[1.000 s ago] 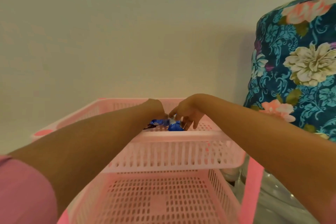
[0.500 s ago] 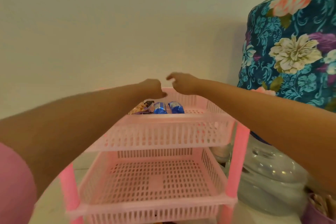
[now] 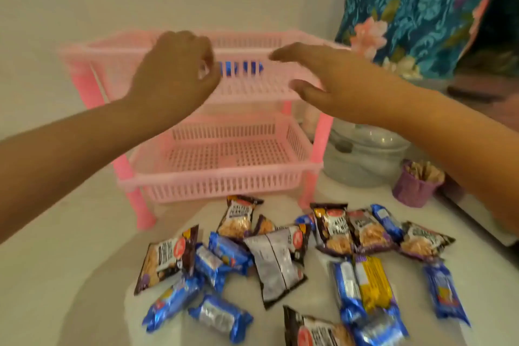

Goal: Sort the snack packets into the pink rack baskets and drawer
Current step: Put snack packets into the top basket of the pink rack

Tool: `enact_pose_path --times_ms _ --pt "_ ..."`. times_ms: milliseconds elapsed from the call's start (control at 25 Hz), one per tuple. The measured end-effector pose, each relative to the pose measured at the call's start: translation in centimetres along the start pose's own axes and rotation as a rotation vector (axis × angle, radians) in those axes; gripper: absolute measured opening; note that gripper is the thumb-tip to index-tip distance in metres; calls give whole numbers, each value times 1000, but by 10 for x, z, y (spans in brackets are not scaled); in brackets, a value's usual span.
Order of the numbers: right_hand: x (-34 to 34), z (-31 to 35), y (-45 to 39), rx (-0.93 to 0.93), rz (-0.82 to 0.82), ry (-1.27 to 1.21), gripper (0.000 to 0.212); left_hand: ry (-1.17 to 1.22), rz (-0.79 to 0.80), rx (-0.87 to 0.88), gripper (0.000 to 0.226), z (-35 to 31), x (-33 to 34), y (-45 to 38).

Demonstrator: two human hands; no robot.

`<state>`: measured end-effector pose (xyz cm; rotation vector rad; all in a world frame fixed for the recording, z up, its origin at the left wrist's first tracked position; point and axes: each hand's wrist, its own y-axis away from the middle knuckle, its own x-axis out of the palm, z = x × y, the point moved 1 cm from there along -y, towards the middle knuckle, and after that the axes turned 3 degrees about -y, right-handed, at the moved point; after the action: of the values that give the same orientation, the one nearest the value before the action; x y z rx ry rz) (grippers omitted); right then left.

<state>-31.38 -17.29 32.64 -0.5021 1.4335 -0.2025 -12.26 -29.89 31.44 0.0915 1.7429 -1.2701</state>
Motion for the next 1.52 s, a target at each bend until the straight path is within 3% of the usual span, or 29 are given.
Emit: enact_pose_path --times_ms 280,400,520,640,760,880,1040,1240,1360,1520 --pt "80 -28 165 408 231 -176 45 166 334 -310 28 -10 53 201" --pt "111 -12 224 517 234 -320 42 259 402 -387 25 -37 58 267" --pt "135 11 269 627 225 -435 42 384 526 -561 42 -64 57 318" --pt "155 24 301 827 92 -446 39 439 762 -534 68 -91 64 341" --pt "173 38 314 944 188 -346 47 277 980 -390 85 -113 75 346" --pt "187 50 316 961 285 -229 55 216 998 -286 74 -115 79 347" --pt "192 51 316 991 204 -199 46 181 943 -256 64 -99 78 344" --pt "197 48 320 1029 129 -218 51 224 1056 -251 68 -97 82 348" --pt "198 48 323 1092 205 -114 65 265 1084 -278 67 -93 84 348" --pt "189 44 321 1075 283 -72 63 285 1100 -335 63 -91 86 345"
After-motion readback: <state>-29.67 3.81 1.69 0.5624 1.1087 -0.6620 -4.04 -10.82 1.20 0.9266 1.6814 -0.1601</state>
